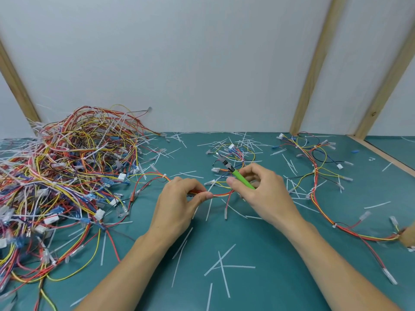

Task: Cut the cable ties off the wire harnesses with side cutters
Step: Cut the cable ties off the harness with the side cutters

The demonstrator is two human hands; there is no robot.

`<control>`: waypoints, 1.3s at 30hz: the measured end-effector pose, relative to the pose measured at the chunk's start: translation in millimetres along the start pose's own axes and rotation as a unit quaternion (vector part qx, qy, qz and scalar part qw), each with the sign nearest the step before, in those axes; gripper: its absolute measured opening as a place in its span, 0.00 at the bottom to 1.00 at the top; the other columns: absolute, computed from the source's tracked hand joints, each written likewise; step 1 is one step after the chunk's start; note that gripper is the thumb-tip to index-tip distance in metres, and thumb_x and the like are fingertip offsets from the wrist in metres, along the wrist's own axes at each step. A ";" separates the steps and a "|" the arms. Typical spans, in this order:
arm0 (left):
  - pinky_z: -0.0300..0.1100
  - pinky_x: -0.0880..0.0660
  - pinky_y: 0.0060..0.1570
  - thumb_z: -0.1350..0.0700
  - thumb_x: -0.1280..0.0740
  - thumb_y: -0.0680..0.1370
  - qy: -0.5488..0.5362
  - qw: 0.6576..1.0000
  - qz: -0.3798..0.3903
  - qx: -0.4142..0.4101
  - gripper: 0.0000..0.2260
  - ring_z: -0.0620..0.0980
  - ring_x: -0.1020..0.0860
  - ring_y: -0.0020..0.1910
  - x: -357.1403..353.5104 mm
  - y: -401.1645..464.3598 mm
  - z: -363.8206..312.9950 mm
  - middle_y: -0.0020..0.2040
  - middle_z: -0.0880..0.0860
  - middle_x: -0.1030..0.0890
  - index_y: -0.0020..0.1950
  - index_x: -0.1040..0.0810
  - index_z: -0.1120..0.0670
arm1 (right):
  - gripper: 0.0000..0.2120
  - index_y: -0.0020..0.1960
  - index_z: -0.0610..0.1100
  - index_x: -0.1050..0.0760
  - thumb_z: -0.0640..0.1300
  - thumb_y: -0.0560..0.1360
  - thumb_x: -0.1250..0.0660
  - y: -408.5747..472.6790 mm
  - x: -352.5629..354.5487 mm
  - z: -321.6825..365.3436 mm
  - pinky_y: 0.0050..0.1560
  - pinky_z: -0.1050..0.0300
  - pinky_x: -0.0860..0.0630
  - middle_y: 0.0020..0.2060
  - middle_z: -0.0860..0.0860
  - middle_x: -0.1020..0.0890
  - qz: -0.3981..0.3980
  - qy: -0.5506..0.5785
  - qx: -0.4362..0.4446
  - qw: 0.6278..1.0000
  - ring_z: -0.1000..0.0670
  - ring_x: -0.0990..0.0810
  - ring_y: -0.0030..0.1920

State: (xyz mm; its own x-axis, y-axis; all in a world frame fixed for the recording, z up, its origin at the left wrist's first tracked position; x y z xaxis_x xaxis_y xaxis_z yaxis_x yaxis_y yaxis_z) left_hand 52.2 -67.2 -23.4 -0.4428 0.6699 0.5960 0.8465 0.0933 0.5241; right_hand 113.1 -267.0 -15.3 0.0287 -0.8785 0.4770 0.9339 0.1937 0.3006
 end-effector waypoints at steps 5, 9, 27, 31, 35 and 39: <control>0.37 0.32 0.50 0.56 0.27 0.77 0.042 0.996 0.036 -0.067 0.04 0.40 0.27 0.46 -2.3 0.6 -6.5 0.41 0.36 0.24 0.46 0.18 0.48 | 0.15 0.40 0.52 0.20 0.64 0.71 0.26 -0.8 3.1 -3.1 0.45 0.56 0.21 0.35 0.58 0.17 -0.011 -0.047 -0.004 0.999 0.54 0.16 0.36; 0.20 0.42 0.58 0.60 0.27 0.77 0.021 0.998 0.042 -0.037 0.07 0.41 0.24 0.49 -4.3 -0.9 0.8 0.44 0.38 0.22 0.50 0.19 0.48 | 0.11 0.39 0.52 0.21 0.58 0.72 0.27 0.1 -0.4 -8.3 0.45 0.52 0.20 0.35 0.57 0.16 0.017 -0.067 -0.009 0.998 0.52 0.16 0.34; 0.51 0.26 0.47 0.53 0.29 0.78 -0.040 0.997 -0.041 0.047 0.06 0.49 0.24 0.41 14.7 2.2 16.3 0.38 0.45 0.20 0.42 0.17 0.50 | 0.18 0.49 0.61 0.20 0.70 0.67 0.26 7.3 2.4 -12.4 0.53 0.63 0.27 0.47 0.70 0.18 0.050 -0.122 0.057 0.990 0.66 0.21 0.53; 0.50 0.26 0.44 0.52 0.30 0.79 -0.062 0.993 -0.039 0.089 0.08 0.52 0.22 0.39 12.5 0.3 25.3 0.36 0.47 0.19 0.40 0.18 0.49 | 0.22 0.50 0.60 0.19 0.73 0.65 0.27 6.8 2.3 -12.2 0.55 0.57 0.23 0.46 0.68 0.17 0.046 -0.141 0.058 0.987 0.63 0.20 0.52; 0.44 0.32 0.36 0.50 0.31 0.80 -0.060 0.993 -0.007 0.100 0.10 0.46 0.27 0.34 6.3 0.0 25.7 0.32 0.45 0.22 0.39 0.19 0.49 | 0.24 0.49 0.60 0.19 0.76 0.63 0.31 4.3 0.5 -7.7 0.51 0.62 0.25 0.45 0.68 0.17 0.038 -0.139 0.065 0.987 0.64 0.20 0.50; 0.41 0.35 0.37 0.52 0.33 0.81 -0.045 0.995 0.010 0.093 0.10 0.45 0.29 0.35 1.4 -0.5 22.0 0.32 0.45 0.24 0.41 0.21 0.50 | 0.23 0.43 0.57 0.20 0.75 0.67 0.35 4.8 -2.0 -8.8 0.44 0.59 0.26 0.39 0.65 0.17 0.006 -0.128 0.044 0.991 0.61 0.20 0.43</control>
State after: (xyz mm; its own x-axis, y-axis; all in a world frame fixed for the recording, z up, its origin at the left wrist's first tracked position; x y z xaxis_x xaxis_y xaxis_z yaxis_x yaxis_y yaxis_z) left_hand 57.6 -50.2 -36.2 -0.4037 0.7358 0.5437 0.8988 0.2080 0.3859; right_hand 120.7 -268.2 -22.0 -0.0618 -0.7387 0.6712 0.8993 0.2505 0.3585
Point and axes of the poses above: each hand's wrist, its own y-axis towards the middle knuckle, its own x-axis out of the back of the hand, z = x × y, the point moved 9 cm from there along y, towards the middle knuckle
